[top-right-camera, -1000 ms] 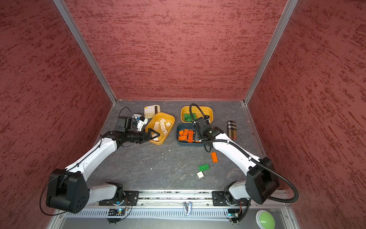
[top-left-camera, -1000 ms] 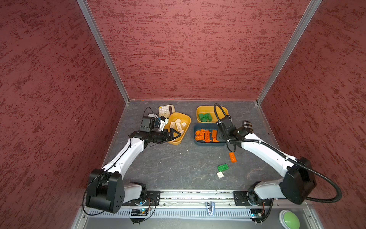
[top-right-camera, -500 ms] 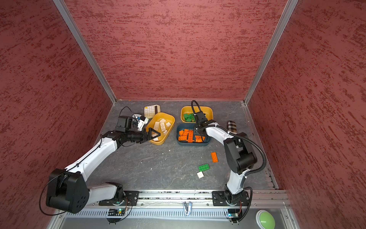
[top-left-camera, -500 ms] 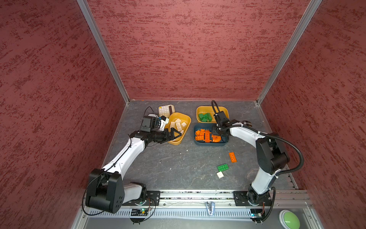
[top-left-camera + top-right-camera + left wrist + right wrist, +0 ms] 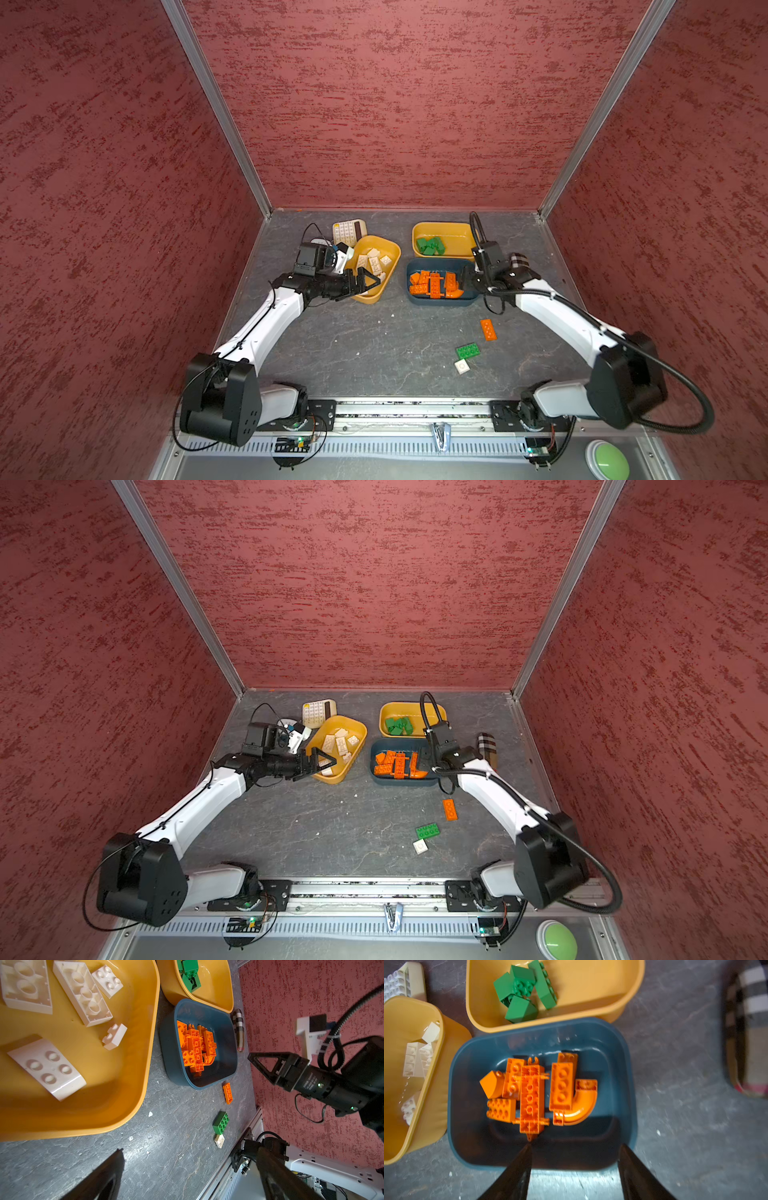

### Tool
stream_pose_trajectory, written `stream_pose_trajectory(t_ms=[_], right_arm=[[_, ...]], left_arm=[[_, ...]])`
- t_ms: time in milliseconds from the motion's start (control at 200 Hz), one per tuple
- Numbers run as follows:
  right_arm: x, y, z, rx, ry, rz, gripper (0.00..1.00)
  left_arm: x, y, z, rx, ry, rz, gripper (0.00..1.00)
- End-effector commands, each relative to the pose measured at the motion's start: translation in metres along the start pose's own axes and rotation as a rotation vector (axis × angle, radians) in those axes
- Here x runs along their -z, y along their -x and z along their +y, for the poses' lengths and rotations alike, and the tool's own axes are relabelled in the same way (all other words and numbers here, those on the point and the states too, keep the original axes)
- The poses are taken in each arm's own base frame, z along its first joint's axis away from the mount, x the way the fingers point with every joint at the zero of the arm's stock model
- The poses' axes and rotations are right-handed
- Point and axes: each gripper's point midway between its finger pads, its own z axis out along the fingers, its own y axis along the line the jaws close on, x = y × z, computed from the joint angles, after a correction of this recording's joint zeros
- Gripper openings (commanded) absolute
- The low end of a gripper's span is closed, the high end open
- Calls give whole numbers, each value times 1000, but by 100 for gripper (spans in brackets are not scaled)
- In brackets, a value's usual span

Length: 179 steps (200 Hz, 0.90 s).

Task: Sort the legos into containers by color
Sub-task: Place the lego in the container, then pick up the lego from the middle-right of the table.

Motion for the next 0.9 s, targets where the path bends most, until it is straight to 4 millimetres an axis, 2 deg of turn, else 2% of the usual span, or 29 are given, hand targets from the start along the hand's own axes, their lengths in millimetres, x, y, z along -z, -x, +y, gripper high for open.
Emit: stream_pose_trajectory(t_ms=[0,75,210,296,411,466,706,812,892], right_arm=[[0,-52,-39,-34,-114,118,68],[-1,-69,-56,-32,-162,133,68],[-15,-81,-78,-24,-246,138,72],[-26,-82,-83,-30,-249,134,73],[-42,-96,-83,-27,-225,187,71],[-45,-103,-83,-31,-215,205,67],[-49,-121,-87,-49,-206,247,37],[-41,-107,-80,-47,-189,219,24],[-26,-80,-65,-39,-153,163,22]], left_arm=[[-1,8,-3,-28,-4,-5,99],[-3,8,-4,-29,-5,1,100],[-4,8,-7,-35,-7,6,100],[-3,6,-10,-41,-7,4,99],[1,3,-10,-45,0,2,99],[2,1,-9,-44,3,-1,100],[2,2,-8,-39,9,5,100],[2,4,-9,-42,7,4,99],[2,6,-12,-45,3,3,99]])
